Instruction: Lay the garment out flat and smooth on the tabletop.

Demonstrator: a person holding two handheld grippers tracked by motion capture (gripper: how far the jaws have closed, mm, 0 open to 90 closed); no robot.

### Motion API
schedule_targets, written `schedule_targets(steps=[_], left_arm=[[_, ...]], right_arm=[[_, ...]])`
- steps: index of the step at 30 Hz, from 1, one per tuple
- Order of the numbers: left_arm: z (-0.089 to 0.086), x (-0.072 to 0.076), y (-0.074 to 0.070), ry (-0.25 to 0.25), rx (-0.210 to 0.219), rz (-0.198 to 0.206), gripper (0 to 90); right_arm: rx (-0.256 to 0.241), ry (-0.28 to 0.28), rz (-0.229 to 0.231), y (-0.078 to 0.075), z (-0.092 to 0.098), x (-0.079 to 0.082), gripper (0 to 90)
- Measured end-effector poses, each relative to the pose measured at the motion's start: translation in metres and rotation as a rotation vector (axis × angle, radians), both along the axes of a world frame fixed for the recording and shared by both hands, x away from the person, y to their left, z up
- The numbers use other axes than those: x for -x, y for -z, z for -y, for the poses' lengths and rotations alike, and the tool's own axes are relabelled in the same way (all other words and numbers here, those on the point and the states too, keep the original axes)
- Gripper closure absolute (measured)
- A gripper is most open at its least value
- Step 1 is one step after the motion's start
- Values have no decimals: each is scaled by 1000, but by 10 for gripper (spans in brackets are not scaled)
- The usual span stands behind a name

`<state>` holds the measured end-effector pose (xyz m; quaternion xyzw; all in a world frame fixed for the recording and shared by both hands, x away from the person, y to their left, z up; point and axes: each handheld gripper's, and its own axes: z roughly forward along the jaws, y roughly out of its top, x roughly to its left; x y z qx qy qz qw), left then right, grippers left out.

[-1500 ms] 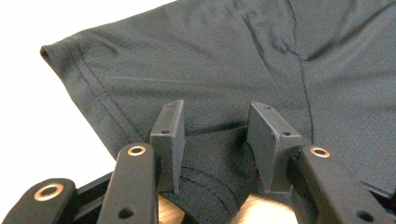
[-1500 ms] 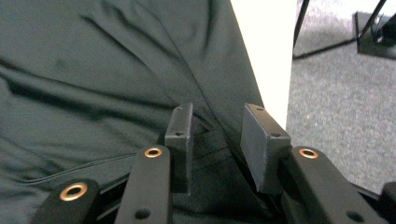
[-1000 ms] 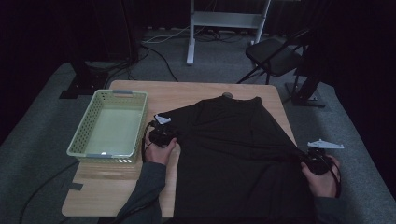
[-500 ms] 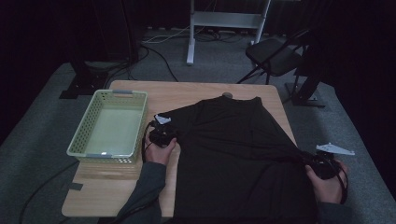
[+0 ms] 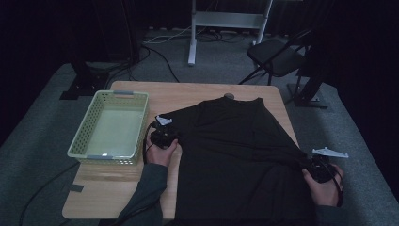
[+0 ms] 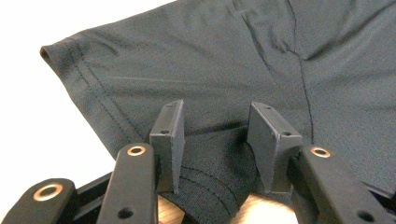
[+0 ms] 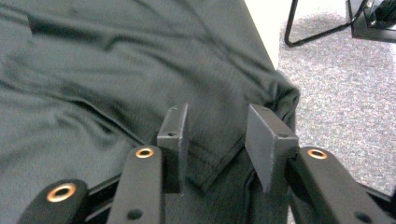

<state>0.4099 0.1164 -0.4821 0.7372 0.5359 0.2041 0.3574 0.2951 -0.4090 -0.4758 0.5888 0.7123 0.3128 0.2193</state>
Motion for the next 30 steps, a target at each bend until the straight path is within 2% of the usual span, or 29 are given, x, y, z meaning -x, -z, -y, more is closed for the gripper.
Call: schedule_targets(steps=[8,12,16,19,30], left_arm=[[0,0,0,0,0,0,576],[0,0,0,0,1,0,576],[0,0,0,0,1,0,576],[0,0,0,0,2,0,576],[0,0,0,0,2,-1,576]], right_arm=[[47,2,10,3,-4,6,544],[4,-11,-1,4,0,5,616],[-12,-30,-9,3,3,4,753],[-18,-34,-12,2,6,3,799],[-15,17,29,-3,24,-2,816]])
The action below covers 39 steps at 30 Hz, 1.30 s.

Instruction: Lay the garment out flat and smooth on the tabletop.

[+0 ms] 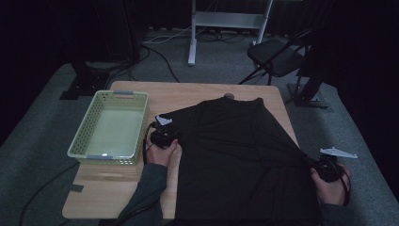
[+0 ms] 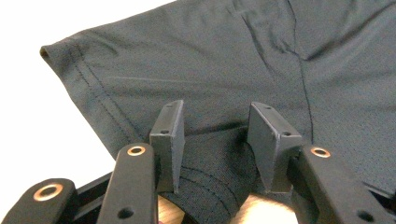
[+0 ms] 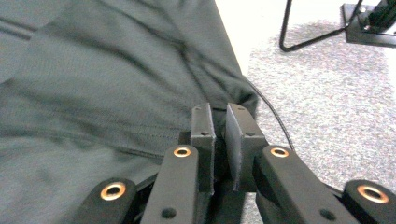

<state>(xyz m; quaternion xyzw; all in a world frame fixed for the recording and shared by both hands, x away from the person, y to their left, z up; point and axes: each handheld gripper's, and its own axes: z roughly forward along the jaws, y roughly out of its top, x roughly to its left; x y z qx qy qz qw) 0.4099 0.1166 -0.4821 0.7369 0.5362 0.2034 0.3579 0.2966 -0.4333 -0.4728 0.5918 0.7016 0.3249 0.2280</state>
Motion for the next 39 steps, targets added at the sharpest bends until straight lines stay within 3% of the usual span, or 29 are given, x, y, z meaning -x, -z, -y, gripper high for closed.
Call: schedule_targets(steps=[6,9,11,16,19,21,25,29,35,39], left_arm=[[0,0,0,0,0,0,576],[0,0,0,-1,-3,1,576],[0,0,0,-1,-2,1,576],[0,0,0,0,-1,0,576],[0,0,0,0,0,1,576],[0,0,0,0,-1,1,576],[0,0,0,0,1,-1,576],[0,0,0,1,4,-3,575],[-2,1,0,7,29,-5,530],[-3,1,0,18,55,-14,495]], right_arm=[[19,53,2,1,17,-8,819],[84,81,6,0,21,-11,816],[99,98,14,-3,25,-13,813],[100,118,62,-13,23,-8,705],[54,69,81,-17,10,-1,663],[3,-4,80,-17,-2,4,638],[-23,-128,75,-15,-31,10,613],[-2,-210,55,-9,-53,12,594],[15,-253,16,4,-69,10,563],[47,-275,15,7,-76,9,546]])
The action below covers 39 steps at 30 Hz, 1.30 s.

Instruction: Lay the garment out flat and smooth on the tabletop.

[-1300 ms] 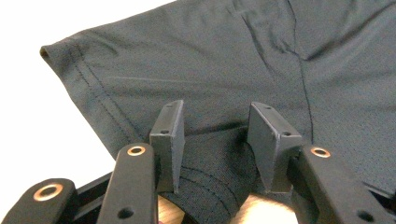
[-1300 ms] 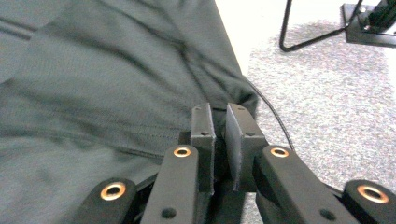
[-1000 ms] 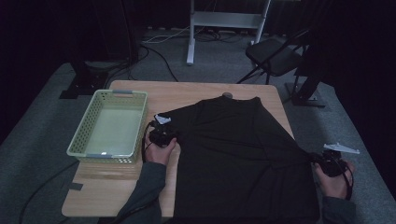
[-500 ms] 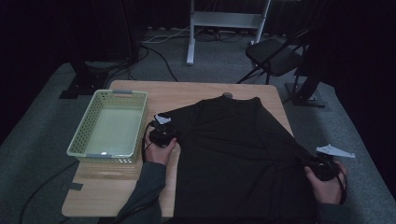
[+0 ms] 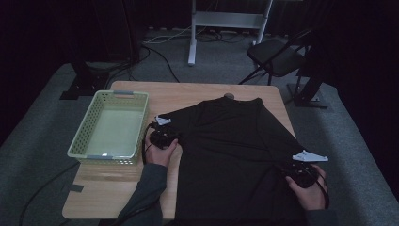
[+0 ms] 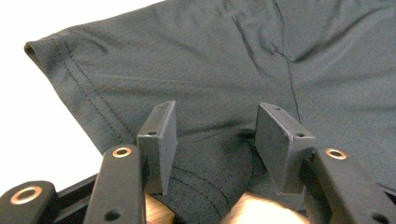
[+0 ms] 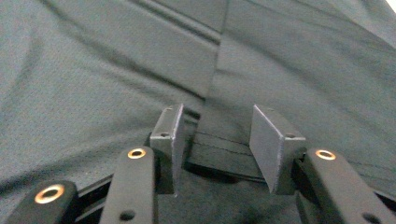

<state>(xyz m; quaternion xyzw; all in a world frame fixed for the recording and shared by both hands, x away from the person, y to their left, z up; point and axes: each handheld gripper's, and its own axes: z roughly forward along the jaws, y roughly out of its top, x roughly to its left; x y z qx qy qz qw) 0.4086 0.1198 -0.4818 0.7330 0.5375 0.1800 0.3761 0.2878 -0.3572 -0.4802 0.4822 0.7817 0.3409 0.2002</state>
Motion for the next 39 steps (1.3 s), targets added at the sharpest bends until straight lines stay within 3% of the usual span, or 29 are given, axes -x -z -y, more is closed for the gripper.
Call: schedule_targets(steps=[3,9,17,21,31,39], left_arm=[[1,2,-1,6,-6,6,484],[3,9,-6,12,-5,66,480],[6,17,-11,23,-1,123,478],[10,18,-11,59,-5,131,475],[20,14,-6,122,-36,87,464],[20,9,-1,102,-46,32,462]], right_arm=[[11,1,0,0,-1,-1,546],[5,5,-11,1,1,-3,565],[10,19,-31,-2,7,-7,792],[-1,28,-28,-3,10,-7,841],[-1,56,-7,-10,15,-10,860],[18,57,-1,-15,16,-14,862]])
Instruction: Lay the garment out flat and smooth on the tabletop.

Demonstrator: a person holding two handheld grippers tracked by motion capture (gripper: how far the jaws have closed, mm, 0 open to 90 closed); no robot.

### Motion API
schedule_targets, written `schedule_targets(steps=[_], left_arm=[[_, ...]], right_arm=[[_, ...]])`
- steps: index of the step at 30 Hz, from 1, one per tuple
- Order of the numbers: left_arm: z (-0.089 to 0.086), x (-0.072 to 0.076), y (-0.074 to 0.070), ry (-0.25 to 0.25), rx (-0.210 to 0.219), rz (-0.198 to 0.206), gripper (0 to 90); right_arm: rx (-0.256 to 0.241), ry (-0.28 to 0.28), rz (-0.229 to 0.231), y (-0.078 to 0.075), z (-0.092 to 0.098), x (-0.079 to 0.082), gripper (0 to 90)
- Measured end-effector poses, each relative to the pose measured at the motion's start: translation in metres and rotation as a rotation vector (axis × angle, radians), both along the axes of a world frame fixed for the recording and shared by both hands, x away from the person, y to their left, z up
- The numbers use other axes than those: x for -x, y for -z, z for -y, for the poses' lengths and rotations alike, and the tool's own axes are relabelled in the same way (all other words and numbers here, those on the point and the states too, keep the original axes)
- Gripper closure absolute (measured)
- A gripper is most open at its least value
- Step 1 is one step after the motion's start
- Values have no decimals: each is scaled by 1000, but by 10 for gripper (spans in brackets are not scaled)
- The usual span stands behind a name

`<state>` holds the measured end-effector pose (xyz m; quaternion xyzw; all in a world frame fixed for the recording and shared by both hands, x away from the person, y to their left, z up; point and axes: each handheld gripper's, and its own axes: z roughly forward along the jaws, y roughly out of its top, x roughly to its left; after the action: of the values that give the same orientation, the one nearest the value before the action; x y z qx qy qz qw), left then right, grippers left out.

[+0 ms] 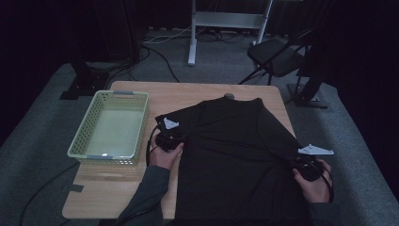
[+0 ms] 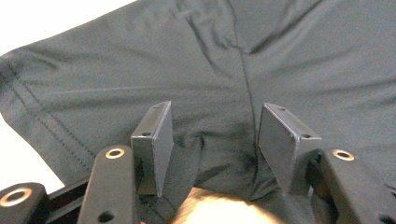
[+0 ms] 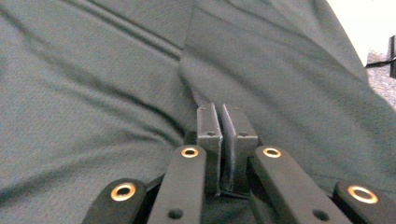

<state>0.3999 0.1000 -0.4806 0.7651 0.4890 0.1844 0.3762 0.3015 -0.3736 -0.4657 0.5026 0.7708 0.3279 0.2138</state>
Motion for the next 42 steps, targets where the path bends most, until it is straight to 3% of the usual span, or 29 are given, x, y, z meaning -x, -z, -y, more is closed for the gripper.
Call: schedule_targets(steps=[4,15,42], left_arm=[[0,-1,2,-2,-5,-17,459],[-1,-1,2,-17,-6,-18,468],[-6,1,2,-46,5,-18,513]], right_arm=[[1,10,11,-4,3,-3,862],[3,40,22,-15,16,-17,861],[-9,123,27,-19,45,-39,863]])
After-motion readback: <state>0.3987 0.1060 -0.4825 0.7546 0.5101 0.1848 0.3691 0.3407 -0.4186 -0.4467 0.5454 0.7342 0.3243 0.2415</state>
